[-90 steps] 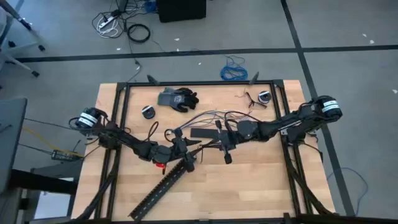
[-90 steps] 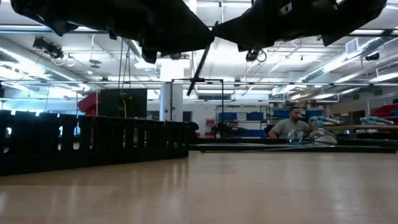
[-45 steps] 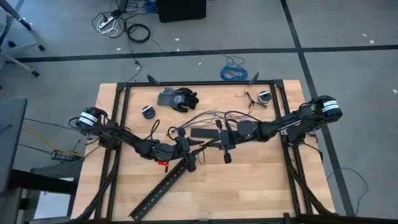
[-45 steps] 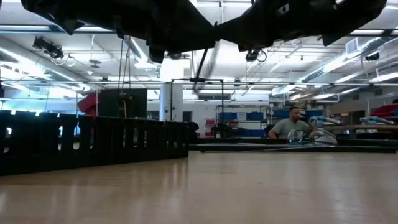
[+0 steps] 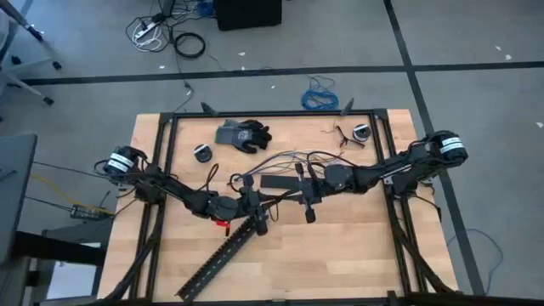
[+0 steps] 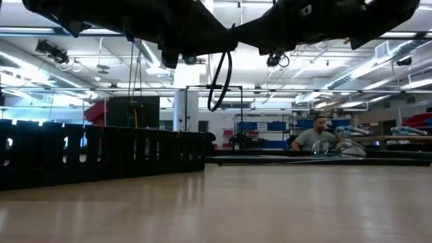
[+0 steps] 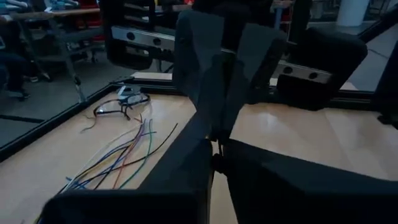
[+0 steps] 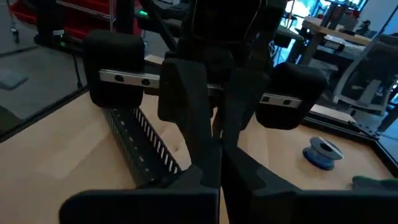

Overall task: Ziptie cables
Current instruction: Insert the black zip tie into the locking head

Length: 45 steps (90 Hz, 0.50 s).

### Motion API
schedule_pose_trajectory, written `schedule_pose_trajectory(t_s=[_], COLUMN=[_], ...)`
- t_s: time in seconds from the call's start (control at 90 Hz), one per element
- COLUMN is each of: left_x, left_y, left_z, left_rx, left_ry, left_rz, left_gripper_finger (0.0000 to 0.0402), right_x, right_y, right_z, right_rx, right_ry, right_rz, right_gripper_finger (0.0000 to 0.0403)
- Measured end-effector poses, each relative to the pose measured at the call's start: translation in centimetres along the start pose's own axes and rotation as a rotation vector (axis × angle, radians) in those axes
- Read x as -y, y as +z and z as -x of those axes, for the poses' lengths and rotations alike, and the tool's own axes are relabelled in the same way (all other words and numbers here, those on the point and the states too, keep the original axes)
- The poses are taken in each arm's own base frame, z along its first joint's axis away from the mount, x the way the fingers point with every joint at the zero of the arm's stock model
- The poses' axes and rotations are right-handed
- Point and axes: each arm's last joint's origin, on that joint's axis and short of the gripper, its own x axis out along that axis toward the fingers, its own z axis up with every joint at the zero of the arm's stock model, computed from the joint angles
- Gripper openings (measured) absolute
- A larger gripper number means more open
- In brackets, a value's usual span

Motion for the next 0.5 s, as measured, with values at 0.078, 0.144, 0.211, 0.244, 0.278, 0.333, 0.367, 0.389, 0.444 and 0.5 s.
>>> schedule_pose_trajectory(t_s=[0.078,0.144,0.211,0.244,0.278,0.333,0.367,0.389,0.444,0.5], left_x=[0.0,-0.01,-0.01,-0.02,-0.02,-0.01,-0.01,-0.02,-0.02,-0.02], left_y=[0.02,0.03,0.03,0.04,0.04,0.04,0.02,0.02,0.01,0.01], left_z=[0.01,0.01,0.01,0.01,0.01,0.01,0.0,0.0,0.0,0.0], left_rx=[0.0,0.001,-0.001,-0.003,-0.004,-0.005,-0.007,-0.007,-0.008,-0.008], left_ry=[0.0,0.003,0.004,0.004,0.005,0.005,0.005,0.006,0.008,0.008], left_rz=[0.001,0.001,-0.001,-0.002,-0.003,-0.004,-0.005,-0.005,-0.005,-0.006], left_gripper_finger=[0.003,0.0031,0.003,0.0029,0.0029,0.0029,0.0029,0.0028,0.0028,0.0028], right_x=[0.01,0.03,0.05,0.06,0.06,0.07,0.08,0.08,0.1,0.11], right_y=[0.05,0.08,0.16,0.17,0.2,0.21,0.21,0.22,0.23,0.25], right_z=[0.0,0.0,0.0,0.01,0.01,0.01,0.01,0.02,0.02,0.02], right_rx=[0.005,0.009,0.018,0.021,0.025,0.026,0.025,0.025,0.025,0.027], right_ry=[-0.002,-0.006,-0.009,-0.01,-0.011,-0.014,-0.018,-0.02,-0.027,-0.029], right_rz=[0.003,0.011,0.012,0.015,0.019,0.02,0.021,0.021,0.022,0.025], right_gripper_finger=[0.0,0.0,0.0,0.0,0.0,0.0,0.0,0.0,0.0,0.0])
